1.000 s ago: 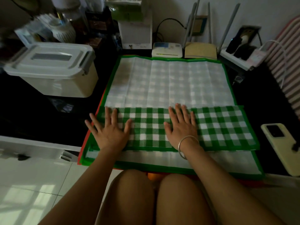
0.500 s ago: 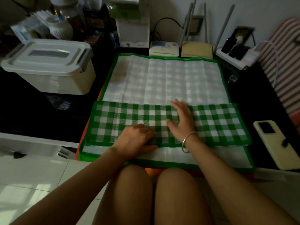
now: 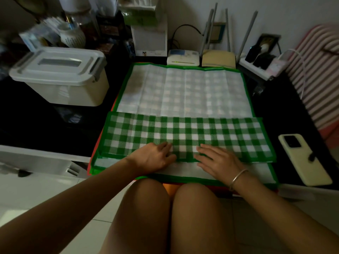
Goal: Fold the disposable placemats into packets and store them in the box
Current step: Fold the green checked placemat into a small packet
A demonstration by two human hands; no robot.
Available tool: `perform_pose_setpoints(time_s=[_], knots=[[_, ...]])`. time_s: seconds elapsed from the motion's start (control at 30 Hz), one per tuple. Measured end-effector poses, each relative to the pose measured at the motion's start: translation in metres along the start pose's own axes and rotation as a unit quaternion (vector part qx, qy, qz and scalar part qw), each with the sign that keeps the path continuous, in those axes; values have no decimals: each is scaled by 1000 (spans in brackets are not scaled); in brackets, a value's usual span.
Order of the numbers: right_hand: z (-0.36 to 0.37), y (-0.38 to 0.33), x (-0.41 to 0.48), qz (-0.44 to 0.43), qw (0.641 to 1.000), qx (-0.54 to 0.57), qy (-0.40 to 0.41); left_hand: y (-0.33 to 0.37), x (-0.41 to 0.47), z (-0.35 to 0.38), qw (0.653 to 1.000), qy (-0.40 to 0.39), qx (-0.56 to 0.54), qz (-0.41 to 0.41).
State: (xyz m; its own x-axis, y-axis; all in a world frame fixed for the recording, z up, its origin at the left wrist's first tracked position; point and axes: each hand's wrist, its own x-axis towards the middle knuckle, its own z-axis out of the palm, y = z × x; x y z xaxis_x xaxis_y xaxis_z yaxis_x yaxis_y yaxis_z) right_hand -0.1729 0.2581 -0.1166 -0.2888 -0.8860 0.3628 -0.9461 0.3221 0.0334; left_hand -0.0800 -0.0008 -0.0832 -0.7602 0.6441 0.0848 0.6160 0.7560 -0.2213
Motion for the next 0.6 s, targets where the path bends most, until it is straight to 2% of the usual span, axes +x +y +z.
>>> perform_pose_setpoints(time_s=[0.07,0.13,0.27,0.37,0.5,0.6], knots=[[1,-5,-1,-2,999,-27,16,0,-1,3,1000,12,0,-11],[0,-8,0,19,999,-40,24,2,0,8,998,29,-27,-57],[-17,-17,18,155,988,-6,18,6,1,7,976,58,-125,-171],[-35,-20,33,233,970,14,-69,7,1,-3,971,57,-152,-176],[-56,-2,47,257,936,123,-208,4,-1,-13,962,53,-188,-192],[-59,12,51,267,916,193,-231,-5,9,-20,951,-31,-215,-221]])
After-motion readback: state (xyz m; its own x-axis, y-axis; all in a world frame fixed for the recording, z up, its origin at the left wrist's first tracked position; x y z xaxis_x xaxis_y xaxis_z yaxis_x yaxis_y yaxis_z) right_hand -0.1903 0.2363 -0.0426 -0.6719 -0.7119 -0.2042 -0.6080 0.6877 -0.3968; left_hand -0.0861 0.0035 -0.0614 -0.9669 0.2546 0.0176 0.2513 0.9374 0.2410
